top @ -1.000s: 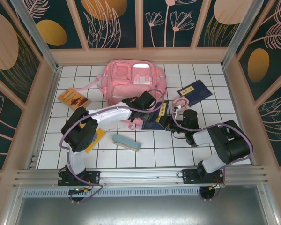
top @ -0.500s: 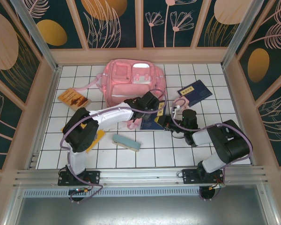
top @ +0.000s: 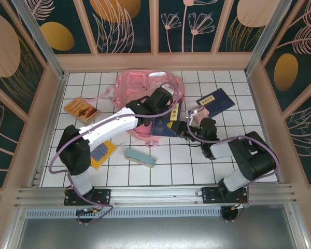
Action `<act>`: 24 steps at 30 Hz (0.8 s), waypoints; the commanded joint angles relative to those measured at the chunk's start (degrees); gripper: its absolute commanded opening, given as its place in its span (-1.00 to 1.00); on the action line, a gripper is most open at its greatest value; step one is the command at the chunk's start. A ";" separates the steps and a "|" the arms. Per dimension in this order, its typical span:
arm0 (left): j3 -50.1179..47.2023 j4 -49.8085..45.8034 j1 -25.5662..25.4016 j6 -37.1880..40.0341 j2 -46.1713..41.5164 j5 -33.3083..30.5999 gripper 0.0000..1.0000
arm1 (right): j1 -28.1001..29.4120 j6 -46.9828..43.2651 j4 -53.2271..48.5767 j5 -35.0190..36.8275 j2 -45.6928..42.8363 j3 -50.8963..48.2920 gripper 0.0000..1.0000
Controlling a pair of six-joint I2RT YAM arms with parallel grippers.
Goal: Pack books, pencil case, and school supplies into a backpack
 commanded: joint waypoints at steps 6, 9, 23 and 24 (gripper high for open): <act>9.22 -1.40 -0.28 -1.41 -3.70 -0.75 -1.00 | 2.94 3.70 8.42 9.16 10.37 10.49 -1.00; 10.86 -1.51 -0.29 -1.48 -3.71 -0.35 -1.00 | 3.88 3.82 4.91 12.68 12.53 13.84 -1.00; 10.30 -0.22 -0.30 -2.98 -6.75 3.17 -1.00 | 5.44 10.30 -4.60 29.91 24.54 30.13 -1.00; 10.19 -0.20 -0.26 -3.12 -6.61 3.54 -1.00 | 5.44 10.86 -4.81 30.92 25.72 31.65 -1.00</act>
